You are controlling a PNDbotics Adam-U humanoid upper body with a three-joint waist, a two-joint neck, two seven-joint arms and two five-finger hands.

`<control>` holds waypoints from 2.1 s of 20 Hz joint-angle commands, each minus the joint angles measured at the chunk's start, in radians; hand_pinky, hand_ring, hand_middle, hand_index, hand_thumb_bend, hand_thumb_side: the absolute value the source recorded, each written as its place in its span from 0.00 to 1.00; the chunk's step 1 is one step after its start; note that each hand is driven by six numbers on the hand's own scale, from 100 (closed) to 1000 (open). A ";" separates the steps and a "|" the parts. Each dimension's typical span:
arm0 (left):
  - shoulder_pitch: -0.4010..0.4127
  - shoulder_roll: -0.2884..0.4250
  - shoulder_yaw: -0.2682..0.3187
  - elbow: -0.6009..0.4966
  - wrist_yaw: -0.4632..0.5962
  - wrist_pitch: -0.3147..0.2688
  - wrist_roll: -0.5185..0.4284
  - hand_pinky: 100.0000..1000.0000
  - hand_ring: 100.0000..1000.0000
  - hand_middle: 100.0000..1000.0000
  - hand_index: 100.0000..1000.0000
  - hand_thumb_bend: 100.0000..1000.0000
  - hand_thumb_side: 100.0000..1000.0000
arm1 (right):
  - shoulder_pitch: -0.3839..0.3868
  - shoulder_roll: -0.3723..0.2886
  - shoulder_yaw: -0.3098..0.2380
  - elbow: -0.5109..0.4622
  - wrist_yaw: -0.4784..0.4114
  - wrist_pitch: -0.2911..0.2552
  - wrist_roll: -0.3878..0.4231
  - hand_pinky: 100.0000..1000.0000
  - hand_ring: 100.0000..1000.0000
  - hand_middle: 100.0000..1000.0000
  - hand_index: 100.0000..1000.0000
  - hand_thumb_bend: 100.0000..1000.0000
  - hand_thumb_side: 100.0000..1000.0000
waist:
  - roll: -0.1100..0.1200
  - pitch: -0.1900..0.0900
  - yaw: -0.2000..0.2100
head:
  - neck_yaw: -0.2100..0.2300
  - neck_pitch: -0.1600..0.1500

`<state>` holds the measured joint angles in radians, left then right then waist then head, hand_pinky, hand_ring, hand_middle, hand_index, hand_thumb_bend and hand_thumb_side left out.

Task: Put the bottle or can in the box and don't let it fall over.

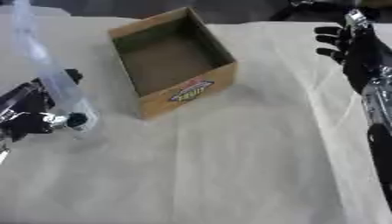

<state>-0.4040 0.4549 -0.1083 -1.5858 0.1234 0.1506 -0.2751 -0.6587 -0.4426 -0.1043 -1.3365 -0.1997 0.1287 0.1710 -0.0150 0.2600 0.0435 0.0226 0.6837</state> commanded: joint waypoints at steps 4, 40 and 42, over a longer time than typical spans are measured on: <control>-0.007 0.000 -0.007 0.028 -0.011 -0.074 0.012 1.00 1.00 0.87 0.92 0.75 0.09 | -0.015 -0.015 -0.006 -0.009 -0.008 0.003 -0.001 0.86 0.90 0.77 0.97 0.18 0.96 | -0.002 -0.016 -0.002 | 0.006 -0.008; -0.082 -0.055 -0.024 0.163 -0.022 -0.242 0.152 0.66 0.66 0.21 0.22 0.63 0.00 | -0.006 -0.013 -0.011 0.004 -0.015 0.015 0.013 0.87 0.89 0.77 0.96 0.17 0.97 | -0.008 -0.010 -0.007 | 0.026 0.000; -0.083 -0.054 -0.022 0.161 -0.030 -0.243 0.152 0.68 0.69 0.20 0.20 0.63 0.00 | -0.006 -0.013 -0.011 0.004 -0.016 0.016 0.013 0.87 0.89 0.77 0.96 0.17 0.97 | -0.007 -0.011 -0.006 | 0.025 0.001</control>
<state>-0.4678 0.3862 -0.1339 -1.4085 0.1028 -0.0860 -0.1225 -0.6505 -0.4356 -0.1049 -1.3241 -0.2073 0.1422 0.1842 -0.0238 0.2667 0.0370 0.0460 0.6838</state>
